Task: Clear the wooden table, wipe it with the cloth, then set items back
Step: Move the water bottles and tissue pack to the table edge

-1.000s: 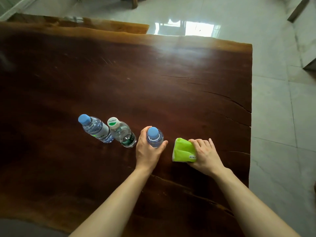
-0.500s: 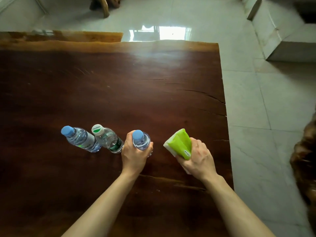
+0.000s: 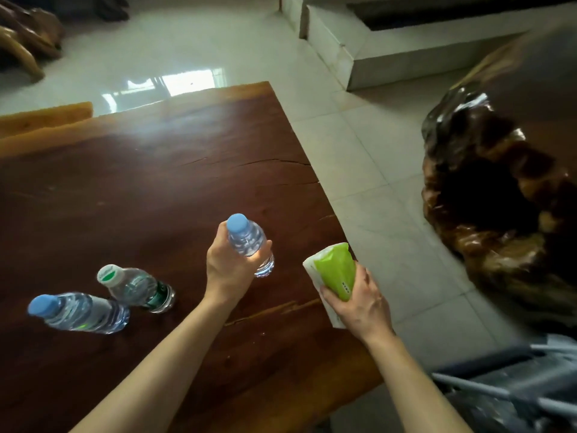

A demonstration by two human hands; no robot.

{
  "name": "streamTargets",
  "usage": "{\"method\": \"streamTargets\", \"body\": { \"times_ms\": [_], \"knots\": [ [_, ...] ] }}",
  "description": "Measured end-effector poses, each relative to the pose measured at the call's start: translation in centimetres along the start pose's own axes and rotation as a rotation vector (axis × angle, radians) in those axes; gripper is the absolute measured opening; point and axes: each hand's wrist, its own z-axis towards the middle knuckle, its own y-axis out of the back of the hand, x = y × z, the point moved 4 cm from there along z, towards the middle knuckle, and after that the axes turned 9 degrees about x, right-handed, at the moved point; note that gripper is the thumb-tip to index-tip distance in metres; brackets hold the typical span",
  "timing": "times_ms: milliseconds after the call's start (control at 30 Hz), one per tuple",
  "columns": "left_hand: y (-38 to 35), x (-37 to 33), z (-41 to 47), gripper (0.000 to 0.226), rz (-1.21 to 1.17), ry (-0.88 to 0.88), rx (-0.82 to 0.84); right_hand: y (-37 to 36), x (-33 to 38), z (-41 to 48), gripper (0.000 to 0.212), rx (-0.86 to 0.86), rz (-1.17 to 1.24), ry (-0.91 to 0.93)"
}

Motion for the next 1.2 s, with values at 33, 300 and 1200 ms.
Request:
{"method": "streamTargets", "body": {
  "times_ms": [33,300,1200],
  "knots": [
    [-0.6,-0.7,-0.1,0.055,-0.002,-0.035,0.028,0.3,-0.8,-0.9,0.102,-0.028,0.007,-0.024],
    [-6.6,-5.0,-1.3,0.06,-0.049,-0.193,0.208,2.2,-6.2,-6.9,0.089,-0.196,0.004,-0.171],
    [-21.7,-4.9,-1.2,0.057,0.053,-0.056,0.393,-4.1,-11.5,-4.2,0.087,-0.033,-0.132,-0.324]
  ]
}}
